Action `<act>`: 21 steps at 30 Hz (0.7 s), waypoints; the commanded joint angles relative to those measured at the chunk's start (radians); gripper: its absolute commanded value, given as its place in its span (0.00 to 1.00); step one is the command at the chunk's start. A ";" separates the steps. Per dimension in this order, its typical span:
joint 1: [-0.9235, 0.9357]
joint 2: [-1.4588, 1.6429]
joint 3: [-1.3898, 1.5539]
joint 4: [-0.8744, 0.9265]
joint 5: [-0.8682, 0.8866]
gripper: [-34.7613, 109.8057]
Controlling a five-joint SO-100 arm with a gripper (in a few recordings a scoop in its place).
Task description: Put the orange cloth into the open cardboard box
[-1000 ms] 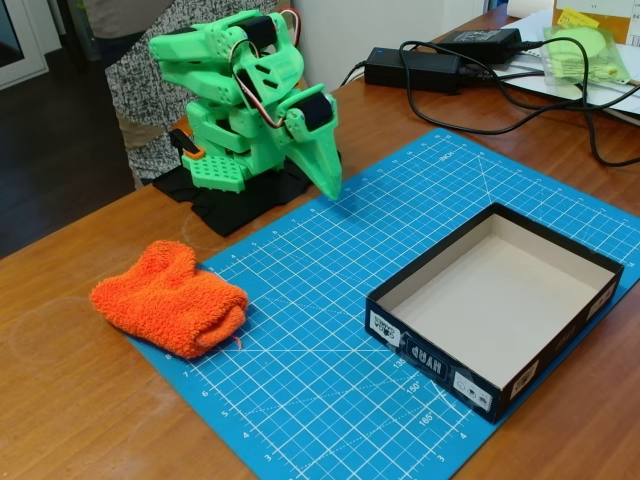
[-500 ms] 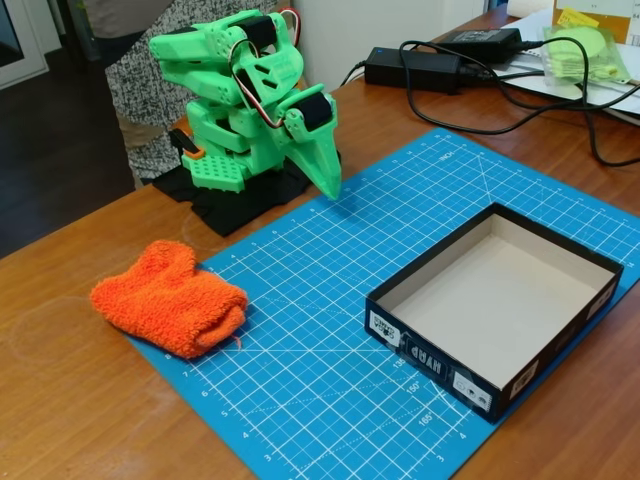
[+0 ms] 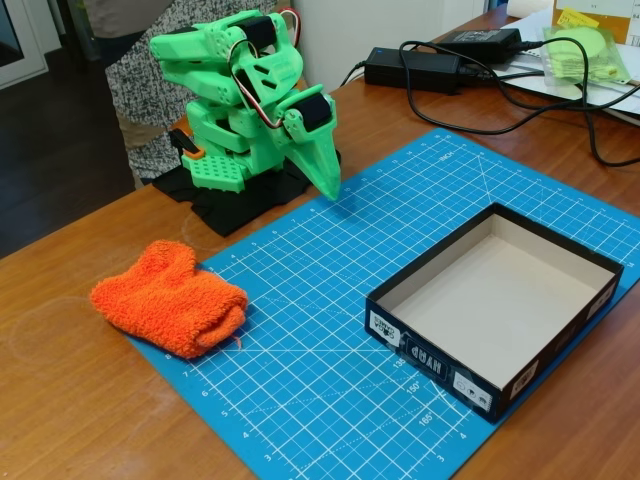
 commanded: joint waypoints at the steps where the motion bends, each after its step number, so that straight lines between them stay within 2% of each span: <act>1: 0.006 0.014 0.011 0.003 0.005 0.24; 6: 0.074 0.014 -0.031 -0.043 -0.081 0.27; 17: 0.318 0.011 -0.293 0.034 -0.314 0.29; 21: 0.310 0.011 -0.270 0.034 -0.337 0.32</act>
